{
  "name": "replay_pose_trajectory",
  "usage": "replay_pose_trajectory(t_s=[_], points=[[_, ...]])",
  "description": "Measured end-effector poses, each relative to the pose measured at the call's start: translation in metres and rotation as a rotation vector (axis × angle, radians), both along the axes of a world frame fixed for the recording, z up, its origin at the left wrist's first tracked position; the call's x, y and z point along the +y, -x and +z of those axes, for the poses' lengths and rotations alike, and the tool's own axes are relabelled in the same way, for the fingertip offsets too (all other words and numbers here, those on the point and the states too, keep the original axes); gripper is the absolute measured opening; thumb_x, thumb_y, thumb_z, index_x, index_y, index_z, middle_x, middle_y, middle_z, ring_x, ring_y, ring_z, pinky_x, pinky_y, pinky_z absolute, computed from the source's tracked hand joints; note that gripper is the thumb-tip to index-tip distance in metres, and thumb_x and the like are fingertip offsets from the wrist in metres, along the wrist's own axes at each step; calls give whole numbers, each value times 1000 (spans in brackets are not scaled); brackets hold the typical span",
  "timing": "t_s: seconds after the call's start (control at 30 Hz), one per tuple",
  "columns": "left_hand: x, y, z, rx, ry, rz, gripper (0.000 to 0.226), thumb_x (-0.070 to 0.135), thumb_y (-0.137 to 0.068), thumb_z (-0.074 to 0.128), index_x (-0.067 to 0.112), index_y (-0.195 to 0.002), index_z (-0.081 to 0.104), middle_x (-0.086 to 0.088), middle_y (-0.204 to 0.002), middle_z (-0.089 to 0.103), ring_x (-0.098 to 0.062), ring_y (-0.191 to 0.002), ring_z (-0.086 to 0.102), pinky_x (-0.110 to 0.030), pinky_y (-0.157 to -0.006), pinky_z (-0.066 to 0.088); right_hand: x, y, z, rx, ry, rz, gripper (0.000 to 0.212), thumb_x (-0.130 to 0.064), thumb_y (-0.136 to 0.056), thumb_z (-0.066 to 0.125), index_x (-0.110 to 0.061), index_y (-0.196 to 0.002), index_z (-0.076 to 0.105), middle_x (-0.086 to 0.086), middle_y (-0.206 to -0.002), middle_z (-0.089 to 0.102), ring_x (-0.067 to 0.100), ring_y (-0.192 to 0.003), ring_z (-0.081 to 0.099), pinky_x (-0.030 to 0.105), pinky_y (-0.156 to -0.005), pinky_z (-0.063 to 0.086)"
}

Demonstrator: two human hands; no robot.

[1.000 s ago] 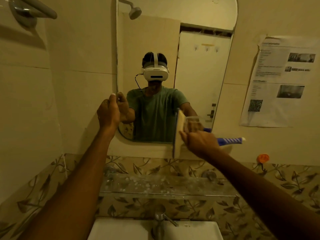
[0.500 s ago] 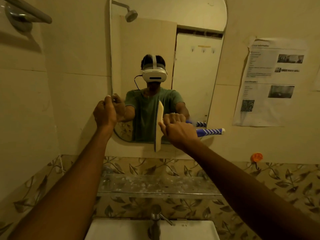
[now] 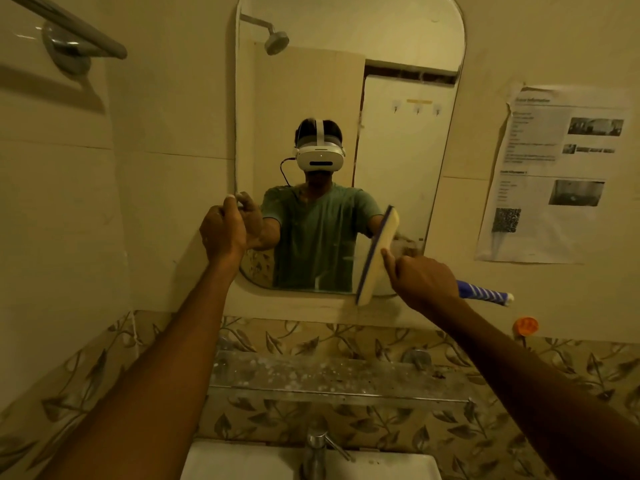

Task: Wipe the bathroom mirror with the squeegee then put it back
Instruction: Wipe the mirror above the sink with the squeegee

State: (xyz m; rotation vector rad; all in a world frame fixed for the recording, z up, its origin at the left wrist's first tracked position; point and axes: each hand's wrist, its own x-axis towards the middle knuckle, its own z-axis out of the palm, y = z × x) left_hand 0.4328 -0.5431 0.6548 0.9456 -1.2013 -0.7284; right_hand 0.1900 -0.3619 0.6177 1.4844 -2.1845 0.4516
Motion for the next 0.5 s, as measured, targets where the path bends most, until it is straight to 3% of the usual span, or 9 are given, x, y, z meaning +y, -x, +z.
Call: replay_pose_trajectory(t_s=[0.07,0.13,0.23,0.3,0.4,0.5], points=[[0,-1,0,1,-7,-3,42,36,-100,38,3,-104,65,-7,-96,59,-19,-89,53,-31,-74,40,-23,-21,10,33,53,106,46,-49,-103,17,-20,-88,50,-2,-73,54,16,-61,56,28,-54,47],[-2,-1,0,-4,-8,-1,42,36,-99,38,3,-100,65,-9,-97,61,-20,-88,54,-32,-73,40,-45,-40,21,64,120,163,45,-50,-103,16,-20,-108,49,4,-96,58,19,-79,60,36,-64,55],[-5,-3,-1,11,-17,2,43,37,-98,38,4,-96,65,-13,-100,64,-24,-89,56,-35,-72,43,-50,-46,26,43,154,195,39,-45,-103,23,-19,-122,45,10,-122,55,26,-103,58,44,-77,55],[-7,-3,-1,19,-22,0,45,39,-98,38,3,-95,65,-15,-102,65,-28,-93,59,-38,-75,45,-42,-32,12,-22,108,176,35,-40,-103,26,-17,-121,46,10,-117,59,26,-100,61,47,-79,56],[-10,-2,-4,34,-12,-6,43,39,-97,37,5,-91,63,-14,-100,64,-28,-94,59,-35,-72,43,-28,-9,-15,-237,140,78,62,-58,-95,6,-18,-110,51,4,-82,63,19,-72,65,45,-71,59],[-11,-1,-6,34,9,-8,45,38,-97,36,3,-93,64,-19,-101,65,-32,-96,60,-34,-71,42,-15,8,-40,-307,45,2,57,-54,-99,14,-14,-106,55,5,-78,64,20,-70,65,44,-73,59]])
